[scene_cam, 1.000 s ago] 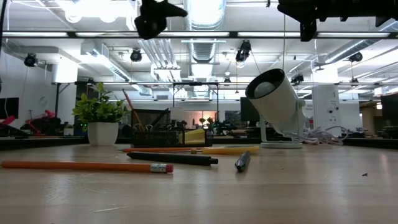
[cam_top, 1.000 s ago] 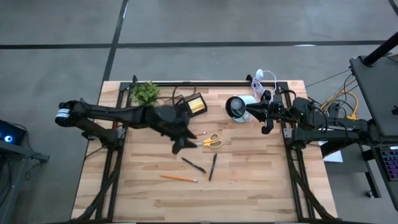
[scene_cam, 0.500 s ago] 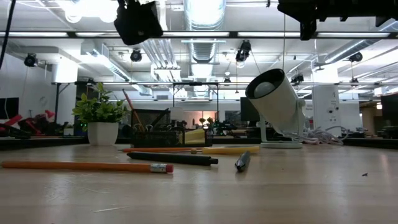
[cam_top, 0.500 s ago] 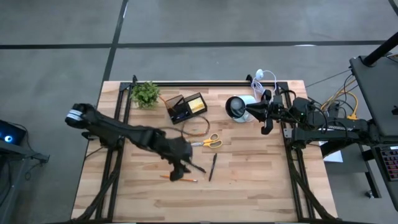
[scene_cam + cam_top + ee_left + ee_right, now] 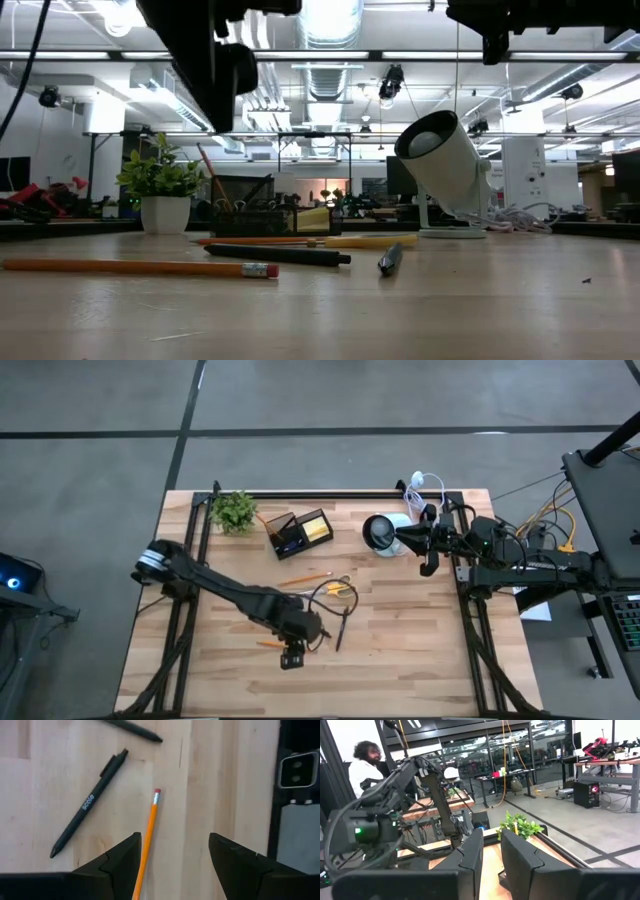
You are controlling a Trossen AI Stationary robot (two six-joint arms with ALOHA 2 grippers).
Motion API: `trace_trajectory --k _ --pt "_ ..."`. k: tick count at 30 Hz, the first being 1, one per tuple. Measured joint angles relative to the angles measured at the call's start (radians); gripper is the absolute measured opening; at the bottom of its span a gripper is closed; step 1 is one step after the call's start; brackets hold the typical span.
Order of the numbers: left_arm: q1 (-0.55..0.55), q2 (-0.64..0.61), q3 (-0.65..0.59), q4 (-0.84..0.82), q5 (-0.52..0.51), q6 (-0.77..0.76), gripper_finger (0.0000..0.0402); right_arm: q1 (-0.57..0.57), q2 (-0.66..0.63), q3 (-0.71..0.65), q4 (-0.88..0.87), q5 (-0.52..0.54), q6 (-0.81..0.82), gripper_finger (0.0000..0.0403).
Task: Pick and place office supplies into organizer
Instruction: Put the bottom yellow pencil into the black desk organizer
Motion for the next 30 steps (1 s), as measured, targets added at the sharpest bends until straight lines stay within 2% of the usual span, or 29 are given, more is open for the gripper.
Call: trace_trajectory --k 13,30 --pt "-0.028 0.090 -0.013 -0.104 -0.006 0.000 0.0216 0.000 0.000 0.000 -0.004 0.000 0.000 0.0059" --pt "-0.037 0.166 -0.025 -0.084 -0.006 0.009 0.0216 0.000 0.000 0.000 -0.004 -0.001 0.000 0.0059"
